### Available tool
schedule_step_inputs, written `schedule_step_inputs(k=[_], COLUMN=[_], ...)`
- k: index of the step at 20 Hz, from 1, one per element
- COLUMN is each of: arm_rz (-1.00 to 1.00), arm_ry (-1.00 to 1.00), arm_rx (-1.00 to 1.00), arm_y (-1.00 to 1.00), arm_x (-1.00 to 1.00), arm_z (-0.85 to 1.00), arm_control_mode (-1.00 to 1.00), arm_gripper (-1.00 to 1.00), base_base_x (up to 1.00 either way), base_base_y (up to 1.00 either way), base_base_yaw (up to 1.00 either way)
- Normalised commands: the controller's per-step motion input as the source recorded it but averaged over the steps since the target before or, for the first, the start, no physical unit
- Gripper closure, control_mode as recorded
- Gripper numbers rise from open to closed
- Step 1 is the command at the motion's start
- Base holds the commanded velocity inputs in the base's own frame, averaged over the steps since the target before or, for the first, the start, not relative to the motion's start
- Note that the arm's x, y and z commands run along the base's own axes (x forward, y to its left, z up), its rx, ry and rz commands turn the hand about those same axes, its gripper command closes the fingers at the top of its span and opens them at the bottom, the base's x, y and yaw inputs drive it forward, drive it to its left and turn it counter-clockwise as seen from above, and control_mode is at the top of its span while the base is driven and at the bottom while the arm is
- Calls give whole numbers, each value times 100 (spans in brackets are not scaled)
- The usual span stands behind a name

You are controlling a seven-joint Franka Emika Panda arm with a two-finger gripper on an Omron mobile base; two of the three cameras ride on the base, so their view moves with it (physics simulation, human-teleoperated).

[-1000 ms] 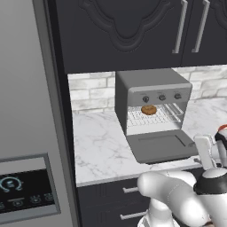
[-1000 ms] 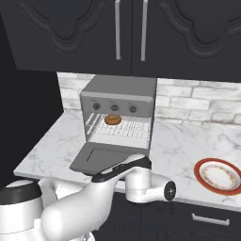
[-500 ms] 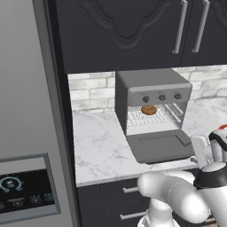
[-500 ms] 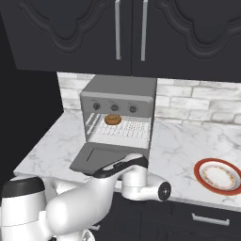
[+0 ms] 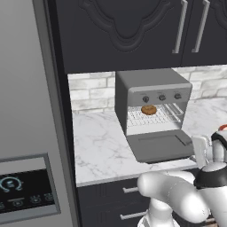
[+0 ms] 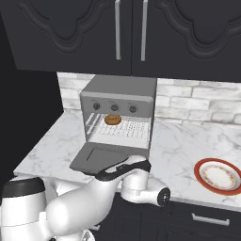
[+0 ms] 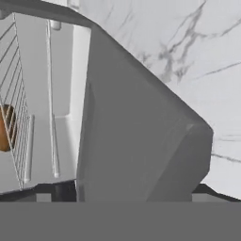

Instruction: Pick up the bagel from the plate, place it on the toaster oven rack, close the door, and set the timer.

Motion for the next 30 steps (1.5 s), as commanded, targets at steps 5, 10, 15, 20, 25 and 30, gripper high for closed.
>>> schedule_step_inputs(k=[5,10,15,20,25,30], arm_rz=[-1,-3,-7,-9,-9,-8], arm_ry=[-29,-28,-20,-7,0,0], arm_rx=[4,4,0,0,0,0], arm_y=[1,6,27,29,26,33], arm_x=[4,29,54,64,62,72], arm_z=[61,76,61,33,4,1], arm_control_mode=[-100,-100,-100,-100,-100,-100], arm_gripper=[-100,-100,-100,-100,-100,-100], base_base_x=[0,0,0,0,0,0], base_base_y=[0,0,0,0,0,0], base_base_yaw=[0,0,0,0,0,0])
